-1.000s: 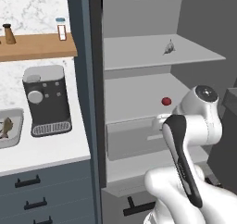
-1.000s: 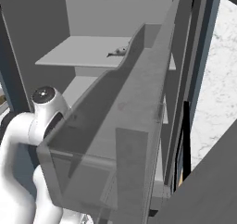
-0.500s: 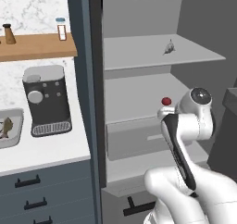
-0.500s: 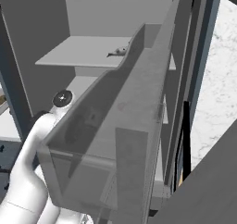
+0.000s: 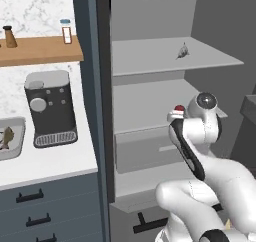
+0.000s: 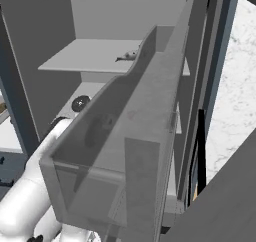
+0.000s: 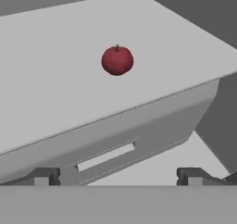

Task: Place one tomato and one fish in each tupperware on the nearby counter, to pack two identical lunches.

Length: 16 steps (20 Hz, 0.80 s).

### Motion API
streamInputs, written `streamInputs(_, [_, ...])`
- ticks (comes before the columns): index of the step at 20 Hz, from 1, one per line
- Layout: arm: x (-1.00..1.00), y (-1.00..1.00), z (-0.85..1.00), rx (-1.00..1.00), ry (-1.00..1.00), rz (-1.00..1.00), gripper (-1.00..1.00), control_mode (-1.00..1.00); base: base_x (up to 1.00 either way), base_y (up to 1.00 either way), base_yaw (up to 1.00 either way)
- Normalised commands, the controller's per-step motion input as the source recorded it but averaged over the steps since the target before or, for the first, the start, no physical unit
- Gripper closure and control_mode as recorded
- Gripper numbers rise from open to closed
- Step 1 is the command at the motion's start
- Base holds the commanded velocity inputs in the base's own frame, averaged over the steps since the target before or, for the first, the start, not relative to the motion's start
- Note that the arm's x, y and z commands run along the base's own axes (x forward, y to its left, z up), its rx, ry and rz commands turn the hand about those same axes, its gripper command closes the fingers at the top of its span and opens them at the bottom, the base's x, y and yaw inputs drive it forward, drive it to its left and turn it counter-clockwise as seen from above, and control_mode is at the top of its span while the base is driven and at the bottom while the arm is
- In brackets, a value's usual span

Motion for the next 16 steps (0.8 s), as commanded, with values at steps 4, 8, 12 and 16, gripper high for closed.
streamInputs(4, [0.81, -0.12, -0.11, 0.00, 0.00, 0.00, -1.00, -1.00, 0.00, 0.00, 0.00])
streamInputs(8, [0.81, -0.26, -0.03, 0.00, 0.00, 0.00, -1.00, -1.00, 0.00, 0.00, 0.00])
streamInputs(12, [0.69, -0.18, -0.13, 0.00, 0.00, 0.00, -1.00, -1.00, 0.00, 0.00, 0.00])
streamInputs(16, [0.60, -0.17, -0.21, 0.00, 0.00, 0.00, -1.00, -1.00, 0.00, 0.00, 0.00])
